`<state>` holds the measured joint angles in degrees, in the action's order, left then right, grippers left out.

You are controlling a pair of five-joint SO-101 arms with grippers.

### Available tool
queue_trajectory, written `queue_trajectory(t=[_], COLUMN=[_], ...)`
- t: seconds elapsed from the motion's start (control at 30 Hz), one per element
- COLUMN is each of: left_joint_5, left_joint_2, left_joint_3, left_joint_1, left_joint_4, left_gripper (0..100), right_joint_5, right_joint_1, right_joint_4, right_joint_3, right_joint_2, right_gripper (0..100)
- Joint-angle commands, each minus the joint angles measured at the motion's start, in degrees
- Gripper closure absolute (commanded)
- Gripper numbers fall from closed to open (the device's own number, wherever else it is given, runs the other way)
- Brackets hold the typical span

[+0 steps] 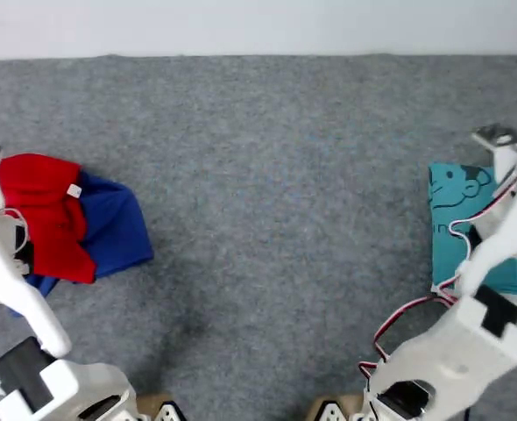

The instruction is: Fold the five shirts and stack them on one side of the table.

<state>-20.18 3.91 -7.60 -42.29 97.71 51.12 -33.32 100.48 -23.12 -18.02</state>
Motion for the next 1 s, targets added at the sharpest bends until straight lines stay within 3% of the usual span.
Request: queue_trajectory(t=[0.0,0.13,0.4,0.73,0.97], left_joint_5=[-0.5,-0.5,2.0,3.2,1.1], left_joint_2=[5.8,10.5,13.2,13.1,12.7], left_joint_3=[0.5,0.4,0.6,0.6,0.3], left_joint_1=[2.6,6.5,8.1,8.2,10.5], left_joint_4=[-0.5,-0.6,-0.4,-4.2,-7.6], left_gripper=[98,98,98,98,85], right_joint_5=[-5.8,-14.3,-19.9,-29.5,-33.2], right_joint_1=[-0.1,0.0,0.3,11.1,11.3], right_joint_4=[2.4,2.4,2.5,2.3,2.3], right_joint_3=[-3.3,-2.9,6.9,26.3,36.6], right_joint_2=[9.9,14.7,24.2,41.5,48.6], right_gripper=[98.8,98.8,98.8,98.4,98.4])
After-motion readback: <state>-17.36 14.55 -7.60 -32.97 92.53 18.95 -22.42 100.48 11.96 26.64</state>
